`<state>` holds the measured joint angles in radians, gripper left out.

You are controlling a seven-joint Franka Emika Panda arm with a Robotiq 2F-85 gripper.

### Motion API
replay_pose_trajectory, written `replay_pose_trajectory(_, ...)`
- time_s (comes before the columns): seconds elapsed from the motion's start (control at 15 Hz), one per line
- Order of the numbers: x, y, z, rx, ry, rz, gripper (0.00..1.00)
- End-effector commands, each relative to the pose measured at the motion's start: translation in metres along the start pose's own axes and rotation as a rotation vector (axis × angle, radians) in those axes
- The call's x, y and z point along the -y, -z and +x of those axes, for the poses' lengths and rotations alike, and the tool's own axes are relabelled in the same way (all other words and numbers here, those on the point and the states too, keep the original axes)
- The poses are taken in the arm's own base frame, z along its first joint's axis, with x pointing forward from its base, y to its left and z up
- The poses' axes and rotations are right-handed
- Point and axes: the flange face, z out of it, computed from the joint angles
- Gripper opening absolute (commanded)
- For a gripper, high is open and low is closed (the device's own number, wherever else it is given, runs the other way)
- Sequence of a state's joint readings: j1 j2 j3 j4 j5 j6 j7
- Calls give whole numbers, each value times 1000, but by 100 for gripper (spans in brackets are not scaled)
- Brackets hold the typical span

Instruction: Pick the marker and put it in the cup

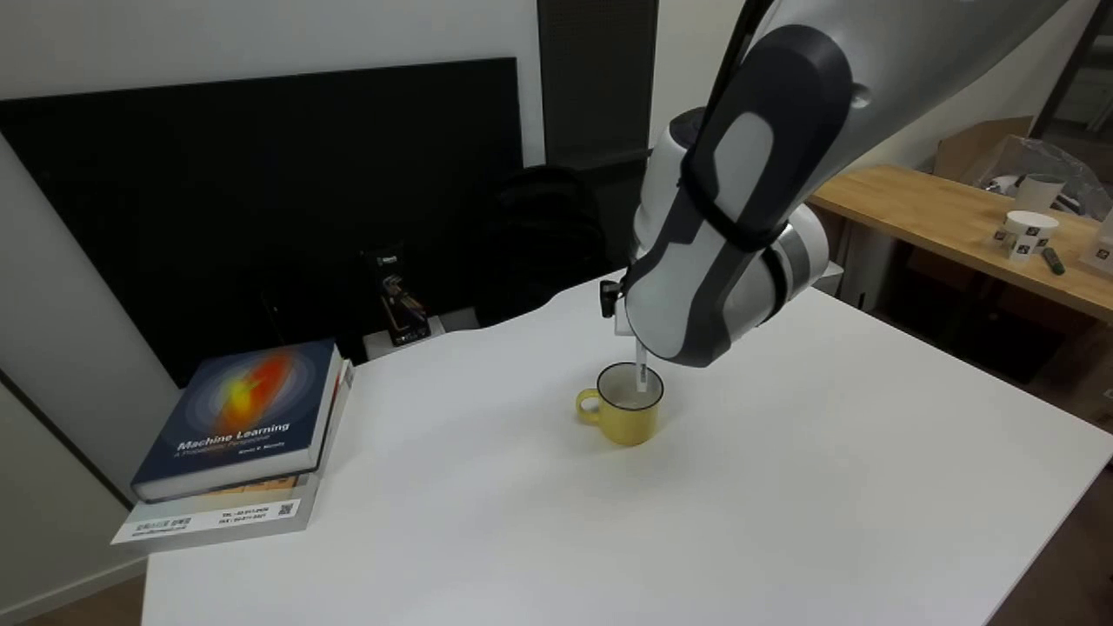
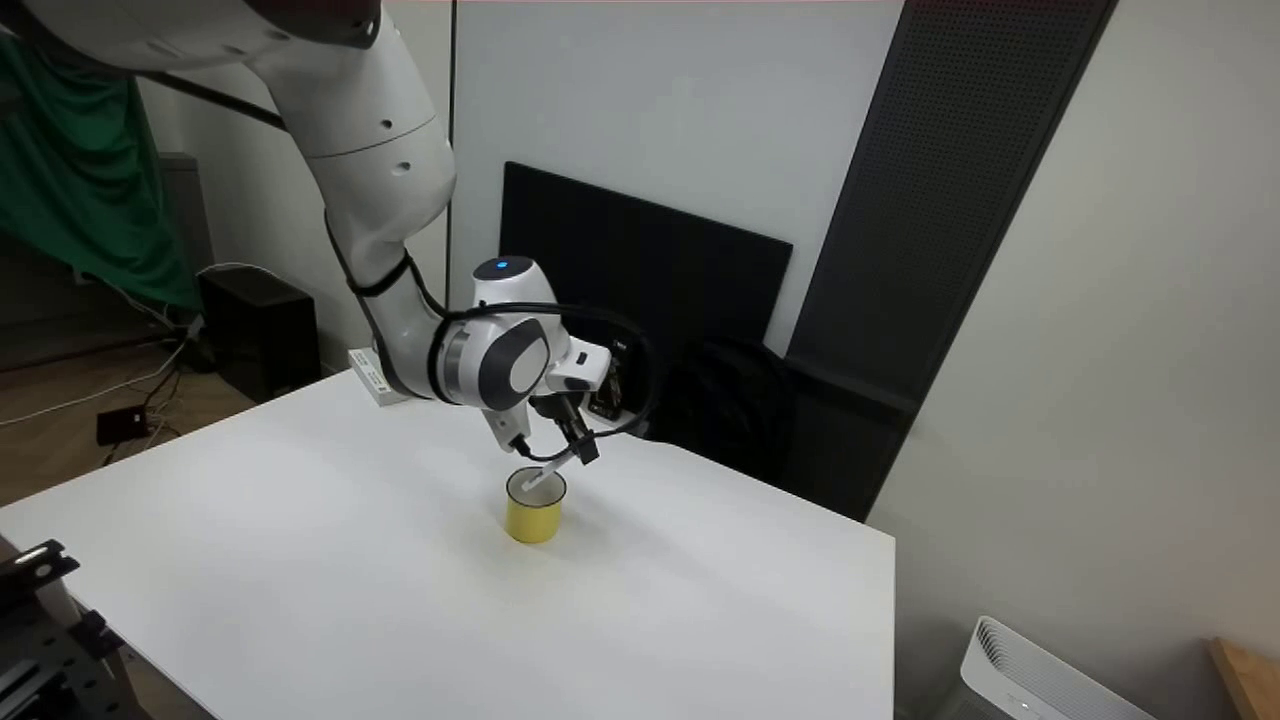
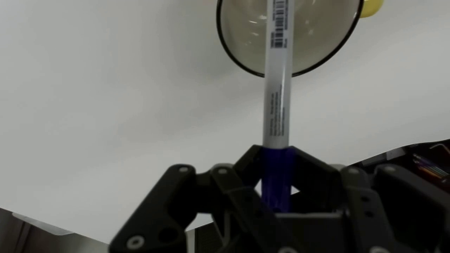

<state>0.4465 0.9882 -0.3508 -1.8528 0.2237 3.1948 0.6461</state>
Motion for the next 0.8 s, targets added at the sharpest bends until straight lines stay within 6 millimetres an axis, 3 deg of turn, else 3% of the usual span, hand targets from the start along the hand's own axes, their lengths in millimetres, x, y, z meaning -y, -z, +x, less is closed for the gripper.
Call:
replay_pose_trajectory(0.0,-7,0,-5,-31,-3,25,6)
replay_pose_trajectory(0.73,-19,-27,-43,-96,15,73,6)
